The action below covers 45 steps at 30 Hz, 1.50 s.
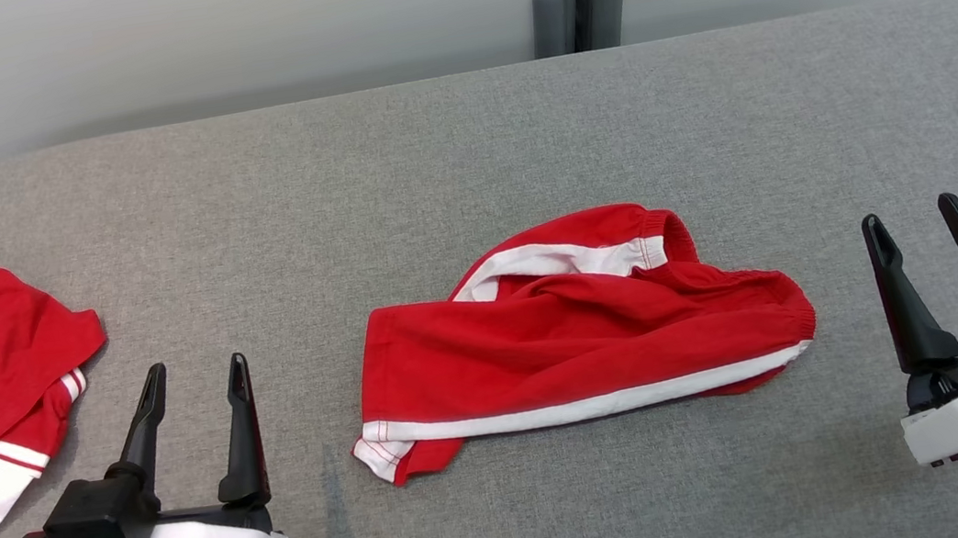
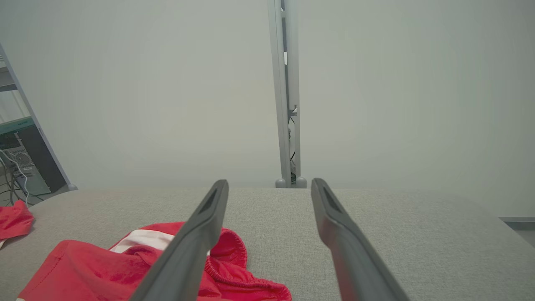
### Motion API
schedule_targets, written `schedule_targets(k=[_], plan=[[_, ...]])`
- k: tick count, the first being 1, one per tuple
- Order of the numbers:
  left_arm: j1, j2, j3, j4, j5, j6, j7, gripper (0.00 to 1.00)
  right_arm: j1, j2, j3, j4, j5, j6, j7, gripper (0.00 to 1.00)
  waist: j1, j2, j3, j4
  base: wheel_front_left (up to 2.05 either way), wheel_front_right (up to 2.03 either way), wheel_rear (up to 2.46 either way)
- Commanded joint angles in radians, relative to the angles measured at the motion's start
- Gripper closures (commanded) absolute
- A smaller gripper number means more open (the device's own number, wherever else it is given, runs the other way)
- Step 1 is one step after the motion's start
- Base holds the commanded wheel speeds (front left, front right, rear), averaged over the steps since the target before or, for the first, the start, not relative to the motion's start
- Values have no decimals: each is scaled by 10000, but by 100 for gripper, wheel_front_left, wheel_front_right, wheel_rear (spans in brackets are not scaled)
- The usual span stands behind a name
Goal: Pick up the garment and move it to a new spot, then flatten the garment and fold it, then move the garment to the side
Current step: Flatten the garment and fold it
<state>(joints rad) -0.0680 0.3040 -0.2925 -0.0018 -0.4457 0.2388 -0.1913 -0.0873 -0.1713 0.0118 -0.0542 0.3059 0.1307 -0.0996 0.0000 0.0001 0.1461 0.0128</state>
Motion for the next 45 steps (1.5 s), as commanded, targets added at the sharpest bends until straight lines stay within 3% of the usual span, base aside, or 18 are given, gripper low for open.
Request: schedule_targets(k=[1,10,19,25,30,31,33,39,45], plan=[[-24,79,9,-3,54,48,24,0,81,8,-47,-97,-93,2,67,0,0,-1,18,-14,0,0,0],[-229,172,-175,43,73,-18,291,0,17,169,-58,-292,-234,2,267,0,0,-1,125,-55,0,0,0],[-609,370,-1308,931,-729,-1270,2730,0,-110,222,168,-203,-181,2,330,0,0,-1,575,-384,0,0,0],[-1055,404,-1512,1505,-1004,-1843,3142,0,-211,296,237,-90,-125,2,264,0,0,-1,933,-626,0,0,0],[-1325,405,-1500,1826,-1121,-2005,3157,0,-259,325,201,81,-68,2,146,0,0,-1,1149,-804,0,0,0],[-1340,408,-1503,1864,-1145,-2031,3150,27,-253,334,203,109,-75,2,114,0,0,-1,1175,-828,0,0,0],[-1384,410,-1515,1836,-1117,-2060,3035,100,-216,342,141,185,-95,2,126,0,0,-1,1220,-852,0,0,0],[-1365,489,-1536,1545,-1005,-1982,2900,100,57,137,241,547,-5,2,421,0,0,-1,1324,-740,0,0,0],[-1494,551,-1488,1115,-899,-1801,2823,100,-46,-464,1460,1504,610,2,706,0,0,-1,1542,-499,0,0,0]])
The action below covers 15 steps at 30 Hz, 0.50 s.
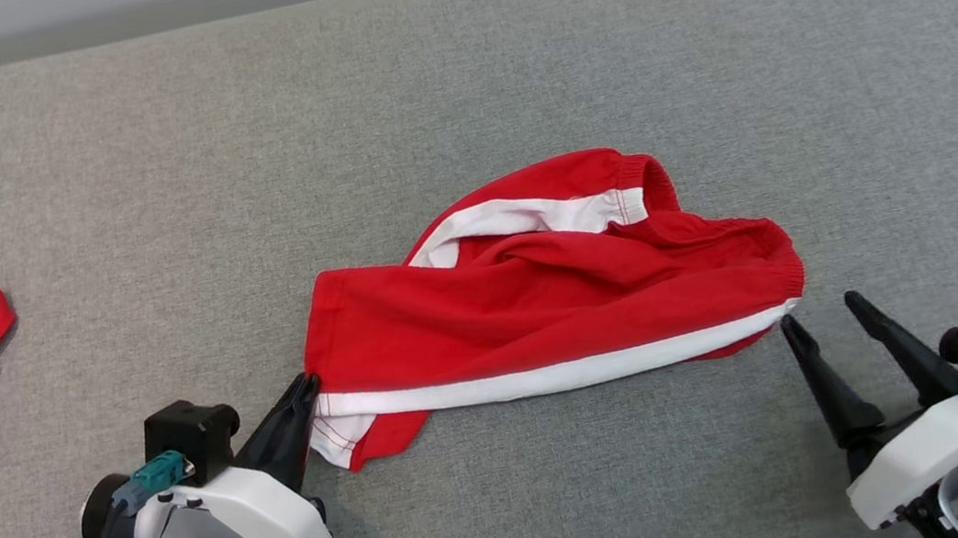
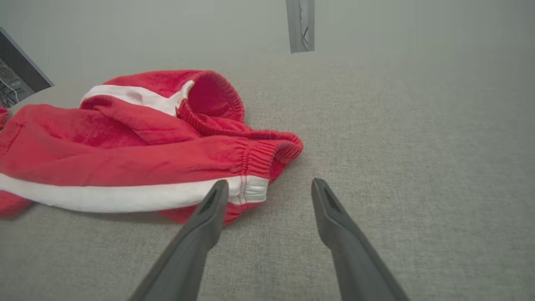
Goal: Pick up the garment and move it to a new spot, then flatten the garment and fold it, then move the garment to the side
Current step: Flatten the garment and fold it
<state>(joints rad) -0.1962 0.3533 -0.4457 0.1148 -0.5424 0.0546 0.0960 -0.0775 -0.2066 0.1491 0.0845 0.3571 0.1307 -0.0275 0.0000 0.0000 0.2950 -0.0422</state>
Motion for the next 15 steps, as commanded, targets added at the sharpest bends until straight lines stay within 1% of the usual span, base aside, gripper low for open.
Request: schedule_targets(k=[1,8,9,10,11,15], plan=[[-223,59,49,-87,81,66,-52,100,-257,-153,237,262,226,2,-67,0,0,0,84,74,0,0,0],[-332,30,26,-228,80,117,-118,100,-1168,-474,1373,1382,940,2,-327,0,0,0,248,191,0,0,0],[-340,23,22,-231,85,125,-136,100,-1266,-556,1527,1480,1048,2,-353,34,0,0,252,209,0,0,0],[-342,9,23,-227,78,128,-178,100,-1375,-654,1684,1547,1148,2,-416,57,0,0,253,229,0,0,0],[-356,-14,45,-246,89,164,-247,100,-1456,-737,1792,1607,1256,2,-486,100,0,0,253,250,0,0,0],[-434,-44,226,-359,159,287,-663,100,-1601,-1041,2040,1433,1593,2,-885,100,0,0,200,311,0,0,0]])
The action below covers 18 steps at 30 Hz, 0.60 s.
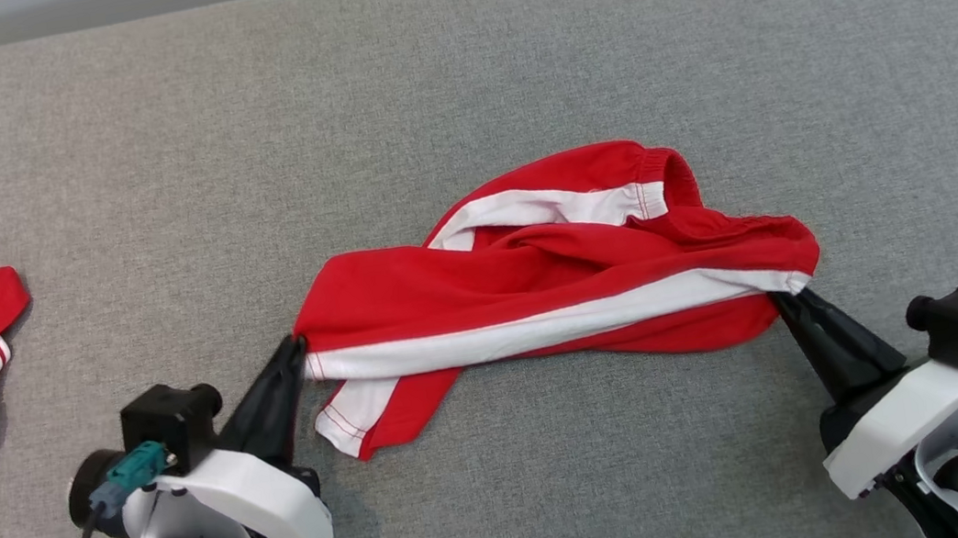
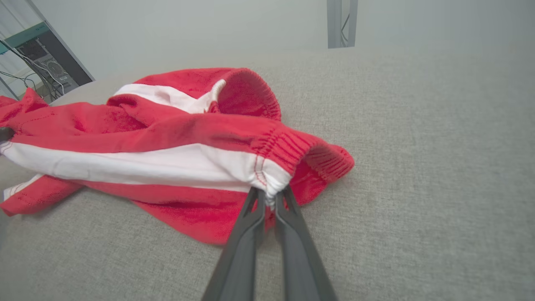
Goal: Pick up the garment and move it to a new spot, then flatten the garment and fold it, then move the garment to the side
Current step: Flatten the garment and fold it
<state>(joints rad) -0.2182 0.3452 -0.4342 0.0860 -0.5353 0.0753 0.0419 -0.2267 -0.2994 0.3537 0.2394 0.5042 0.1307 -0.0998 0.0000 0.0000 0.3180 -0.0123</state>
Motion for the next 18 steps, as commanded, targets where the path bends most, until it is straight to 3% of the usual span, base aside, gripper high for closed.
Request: schedule_targets(k=[1,12,18], plan=[[-220,30,190,-141,95,156,-264,100,-131,-170,25,-257,231,2,-266,100,0,0,-63,13,0,0,0],[-1161,94,1131,-1718,145,601,-1225,100,-1119,-784,-92,-2677,2122,2,-36,100,0,0,-650,-115,0,0,0],[-2559,101,1620,-2701,291,712,-1461,100,-2155,-831,-862,-3608,2851,2,199,100,0,0,-1105,-86,0,0,0]])
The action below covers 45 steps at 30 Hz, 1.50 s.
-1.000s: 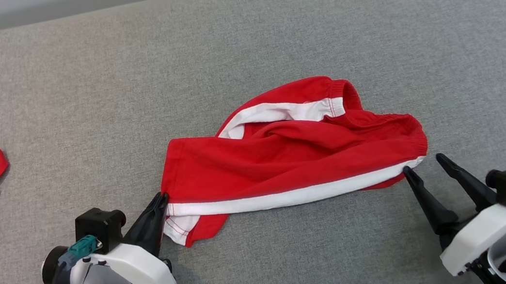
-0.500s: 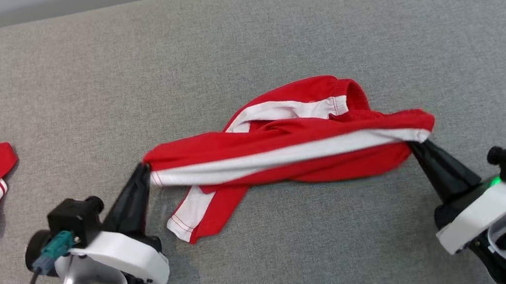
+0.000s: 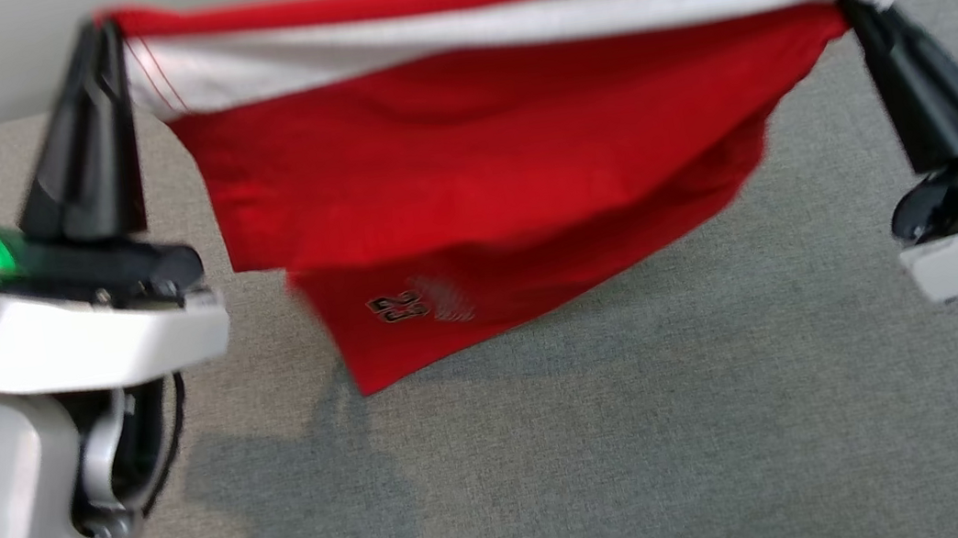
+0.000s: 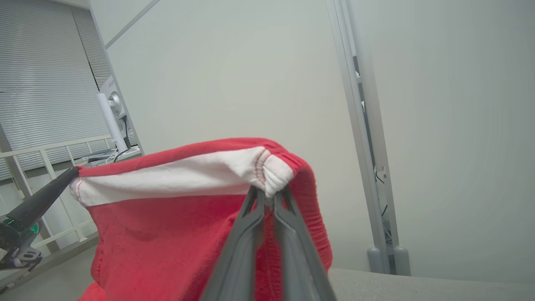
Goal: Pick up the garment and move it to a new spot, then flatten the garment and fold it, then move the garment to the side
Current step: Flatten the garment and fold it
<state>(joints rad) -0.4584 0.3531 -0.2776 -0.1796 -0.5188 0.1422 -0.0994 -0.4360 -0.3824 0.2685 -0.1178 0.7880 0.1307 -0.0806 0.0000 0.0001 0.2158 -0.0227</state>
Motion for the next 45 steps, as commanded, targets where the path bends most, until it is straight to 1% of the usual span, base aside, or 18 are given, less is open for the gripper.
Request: schedule_targets(k=[1,4,9,14,17,19,23,26,29,30,34,38,42,45], plan=[[-415,64,111,-178,192,74,-46,100,-224,39,-173,-143,107,2,64,100,0,-1,-154,35,0,0,0],[-1181,134,272,-556,332,137,-29,100,-641,156,-558,-392,225,2,233,100,0,-1,-352,47,0,0,0],[-2268,172,241,-1133,617,250,278,100,-1117,463,-994,-878,367,2,705,100,0,-1,-587,4,0,0,0],[-2709,91,83,-1217,725,322,495,100,-1236,681,-1180,-988,221,2,1029,100,0,-1,-479,-50,0,0,0],[-2978,35,-37,-917,601,147,537,100,-1443,827,-1213,-729,19,2,1105,100,0,-1,-220,-102,0,0,0],[-3313,-21,-160,-484,531,-55,556,100,-1778,892,-1181,-320,-152,2,1112,100,0,-1,41,-124,0,0,0],[-4506,-155,-434,1050,412,-691,463,100,-2907,1060,-970,1008,-267,2,928,100,0,-1,710,-143,0,0,0],[-5690,-367,-606,2675,330,-1199,410,100,-4143,1123,-660,2365,-424,2,633,100,0,-1,1213,-173,0,0,0],[-7030,-554,-669,4562,312,-1605,257,100,-5534,1313,-247,3793,-565,2,184,100,0,-1,1699,-225,0,0,0],[-7030,-554,-669,4562,312,-1605,257,100,-5534,1313,-247,3793,-565,2,184,100,0,-1,1699,-225,0,0,0],[-8627,-736,-746,7013,423,-2001,-43,100,-7336,1804,257,5774,-574,2,-655,100,0,-1,2100,-405,0,0,0],[-9854,-808,-772,8995,550,-2159,-453,100,-8815,2339,554,7752,-445,2,-1413,100,0,-1,2409,-575,0,0,0],[-10667,-998,-881,10409,631,-2294,-906,100,-9746,2648,893,9297,-180,2,-1700,100,0,-1,2708,-569,0,0,0],[-10869,-1264,-989,11129,547,-2439,-1188,100,-10036,2716,1274,10048,49,2,-1766,100,0,-1,2963,-449,0,0,0]])
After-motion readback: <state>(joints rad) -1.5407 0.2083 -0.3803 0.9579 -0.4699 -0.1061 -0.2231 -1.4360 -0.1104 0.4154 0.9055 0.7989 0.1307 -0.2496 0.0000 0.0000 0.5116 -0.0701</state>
